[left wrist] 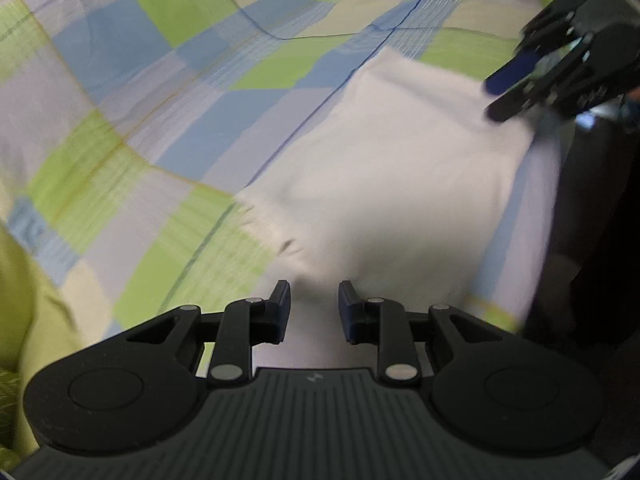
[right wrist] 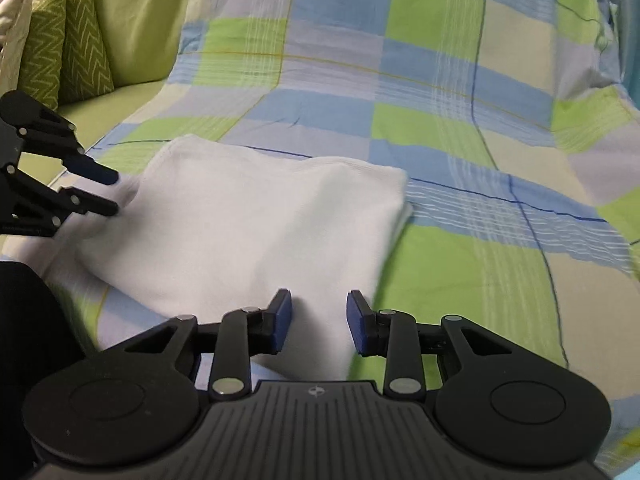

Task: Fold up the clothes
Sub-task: 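Smooth the folded undershirt flat with both tools, then grasp the undershirt end with the left gripper while the right gripper grasps the other end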

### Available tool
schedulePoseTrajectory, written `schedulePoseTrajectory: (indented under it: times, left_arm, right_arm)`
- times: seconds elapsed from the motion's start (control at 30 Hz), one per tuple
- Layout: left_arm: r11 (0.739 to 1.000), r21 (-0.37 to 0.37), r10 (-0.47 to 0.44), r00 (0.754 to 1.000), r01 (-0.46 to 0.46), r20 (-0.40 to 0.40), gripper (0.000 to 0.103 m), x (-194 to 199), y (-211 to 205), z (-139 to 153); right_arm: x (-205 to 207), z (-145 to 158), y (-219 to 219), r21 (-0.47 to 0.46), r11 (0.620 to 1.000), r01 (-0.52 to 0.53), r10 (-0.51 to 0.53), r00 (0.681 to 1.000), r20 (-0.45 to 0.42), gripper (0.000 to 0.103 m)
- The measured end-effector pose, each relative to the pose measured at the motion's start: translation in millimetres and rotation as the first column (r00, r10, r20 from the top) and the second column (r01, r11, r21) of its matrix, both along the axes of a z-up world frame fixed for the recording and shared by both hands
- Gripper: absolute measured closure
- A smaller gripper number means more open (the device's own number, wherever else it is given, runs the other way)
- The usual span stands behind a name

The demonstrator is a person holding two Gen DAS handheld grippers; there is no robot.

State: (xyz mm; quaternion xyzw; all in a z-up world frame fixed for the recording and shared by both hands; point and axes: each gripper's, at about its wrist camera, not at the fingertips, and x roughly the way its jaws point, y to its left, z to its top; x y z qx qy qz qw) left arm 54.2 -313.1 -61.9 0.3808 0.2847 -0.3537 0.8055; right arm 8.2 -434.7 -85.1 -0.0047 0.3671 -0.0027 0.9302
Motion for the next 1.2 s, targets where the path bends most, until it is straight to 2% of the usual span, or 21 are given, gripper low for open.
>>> schedulePoseTrajectory:
  times: [0.1, 0.2, 0.27, 0.37, 0.43, 0.5, 0.6, 0.67, 0.73, 0.8, 0.87, 0.97, 1.1, 1.2]
  left_arm:
    - [0.999, -0.045, -0.021, 0.999, 0.023, 0.032, 0.08, -11, 8, 10]
    - [0.994, -0.05, -0.095, 0.992, 0.1, 0.083, 0.075, -30, 5, 11]
    - [0.987, -0.028, -0.154, 0.981, 0.158, 0.116, 0.075, -44, 1, 3]
    - [0.974, -0.012, -0.222, 0.964, 0.227, 0.149, 0.074, -65, -6, -11]
    - [0.963, -0.007, -0.264, 0.949, 0.269, 0.169, 0.069, -76, -9, -22]
    - [0.952, 0.007, -0.302, 0.93, 0.307, 0.209, 0.072, -82, -13, -31]
    - [0.946, 0.061, -0.325, 0.92, 0.319, 0.22, 0.066, -76, -19, -43]
    - [0.926, 0.12, -0.377, 0.897, 0.358, 0.231, 0.066, -77, -21, -52]
    - [0.912, 0.147, -0.409, 0.877, 0.383, 0.251, 0.065, -79, -20, -56]
    - [0.915, 0.151, -0.403, 0.874, 0.375, 0.271, 0.061, -79, -23, -57]
    - [0.918, 0.165, -0.395, 0.865, 0.36, 0.31, 0.061, -77, -28, -60]
    - [0.925, 0.169, -0.377, 0.863, 0.339, 0.335, 0.059, -71, -41, -64]
    - [0.938, 0.142, -0.346, 0.88, 0.316, 0.325, 0.057, -63, -49, -60]
    - [0.939, 0.139, -0.344, 0.884, 0.315, 0.317, 0.056, -62, -46, -57]
  right_arm:
    - [-13, 6, 5, 0.009, 1.0, -0.001, 0.001, 1.0, 0.031, 0.063]
    - [-23, 10, 17, -0.055, 0.998, -0.042, 0.044, 0.998, 0.039, 0.06]
    - [-29, 9, 31, -0.147, 0.984, -0.1, 0.105, 0.994, 0.022, 0.06]
    - [-37, 4, 50, -0.285, 0.939, -0.193, 0.197, 0.98, -0.015, 0.057]
    - [-41, -3, 58, -0.367, 0.898, -0.241, 0.24, 0.97, -0.048, 0.052]
    - [-44, -11, 64, -0.437, 0.855, -0.281, 0.274, 0.958, -0.079, 0.049]
    - [-42, -20, 67, -0.495, 0.813, -0.306, 0.294, 0.95, -0.106, 0.049]
    - [-38, -23, 68, -0.505, 0.806, -0.309, 0.295, 0.949, -0.111, 0.049]
    - [-34, -26, 70, -0.521, 0.792, -0.318, 0.306, 0.945, -0.113, 0.049]
    - [-28, -29, 74, -0.542, 0.774, -0.329, 0.32, 0.941, -0.114, 0.048]
    - [-22, -32, 78, -0.567, 0.751, -0.338, 0.336, 0.935, -0.112, 0.048]
    - [-15, -33, 84, -0.59, 0.728, -0.349, 0.358, 0.928, -0.106, 0.046]
    - [-7, -32, 85, -0.589, 0.722, -0.361, 0.387, 0.918, -0.089, 0.046]
    - [-3, -32, 87, -0.609, 0.703, -0.368, 0.402, 0.911, -0.086, 0.046]
